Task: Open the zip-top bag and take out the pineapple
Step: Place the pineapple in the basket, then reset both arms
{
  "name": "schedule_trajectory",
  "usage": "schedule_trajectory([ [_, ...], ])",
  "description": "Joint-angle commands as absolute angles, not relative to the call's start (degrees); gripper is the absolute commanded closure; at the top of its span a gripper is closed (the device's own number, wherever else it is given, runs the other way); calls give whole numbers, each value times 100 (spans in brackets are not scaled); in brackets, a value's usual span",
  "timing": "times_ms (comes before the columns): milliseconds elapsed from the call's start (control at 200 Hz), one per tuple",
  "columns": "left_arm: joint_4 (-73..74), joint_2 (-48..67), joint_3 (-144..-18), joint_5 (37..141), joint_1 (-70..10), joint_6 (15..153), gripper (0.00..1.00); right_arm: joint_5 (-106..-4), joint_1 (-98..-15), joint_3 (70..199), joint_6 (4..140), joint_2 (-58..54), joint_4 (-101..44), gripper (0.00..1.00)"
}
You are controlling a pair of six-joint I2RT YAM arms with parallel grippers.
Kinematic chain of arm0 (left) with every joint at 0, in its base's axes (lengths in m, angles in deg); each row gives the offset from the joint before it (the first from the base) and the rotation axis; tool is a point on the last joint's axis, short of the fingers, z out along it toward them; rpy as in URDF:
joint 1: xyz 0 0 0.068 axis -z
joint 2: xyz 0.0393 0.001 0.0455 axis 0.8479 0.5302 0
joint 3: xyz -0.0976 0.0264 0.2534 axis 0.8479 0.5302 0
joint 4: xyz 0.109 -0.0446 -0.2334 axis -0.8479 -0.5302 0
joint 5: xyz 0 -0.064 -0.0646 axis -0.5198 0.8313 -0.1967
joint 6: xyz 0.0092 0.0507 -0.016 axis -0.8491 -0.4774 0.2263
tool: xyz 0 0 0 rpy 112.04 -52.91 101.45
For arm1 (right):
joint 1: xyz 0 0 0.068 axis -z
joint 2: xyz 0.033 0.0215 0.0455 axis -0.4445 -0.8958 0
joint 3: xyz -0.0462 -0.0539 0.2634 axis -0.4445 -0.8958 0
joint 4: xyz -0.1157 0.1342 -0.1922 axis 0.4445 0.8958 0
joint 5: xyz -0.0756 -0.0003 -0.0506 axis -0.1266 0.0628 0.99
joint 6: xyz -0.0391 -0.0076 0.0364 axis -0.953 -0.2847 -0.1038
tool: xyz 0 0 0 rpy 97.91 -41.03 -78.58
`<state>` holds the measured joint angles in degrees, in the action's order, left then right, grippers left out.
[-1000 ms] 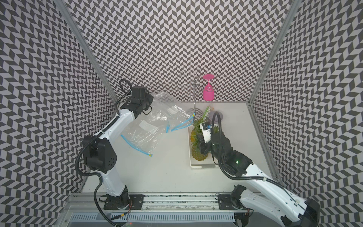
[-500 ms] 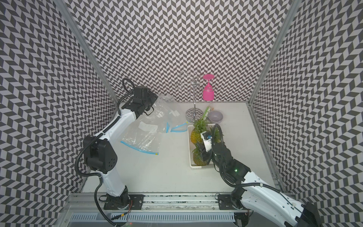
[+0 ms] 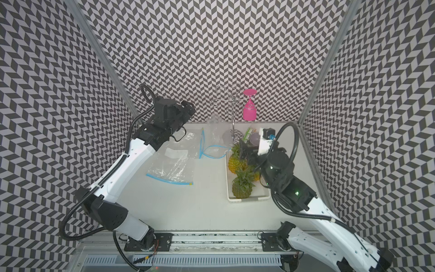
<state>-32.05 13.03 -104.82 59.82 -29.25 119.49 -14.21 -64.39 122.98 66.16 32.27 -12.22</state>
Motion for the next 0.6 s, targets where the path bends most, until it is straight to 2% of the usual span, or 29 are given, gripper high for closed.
schedule_trajectory([
  [0, -2640, 295, -9583, 5834, -2580, 10871, 0, -1214, -5261, 13079, 7800, 2573, 22, 0],
  [65, -2128, -351, -8791, 5957, -2374, 10531, 0, -1959, -4458, 13043, 8147, 2478, 30, 0],
  [135, -2100, -907, -8174, 5924, -2240, 10419, 0, -2207, -3974, 12767, 8374, 2502, -89, 0],
  [235, -2943, -1186, -7844, 5607, -2180, 10505, 0, -1398, -3924, 12015, 8443, 2750, -577, 0],
  [360, -4082, -1437, -7410, 4566, -2124, 11205, 0, -203, -3781, 10759, 8657, 2967, -1330, 0],
  [476, -3681, -2045, -6528, 4272, -2142, 10847, 0, -357, -3035, 9655, 8955, 2906, -2177, 1],
  [596, -2681, -2700, -5546, 4054, -2212, 9964, 0, -938, -2623, 8766, 8312, 2698, -3686, 0],
])
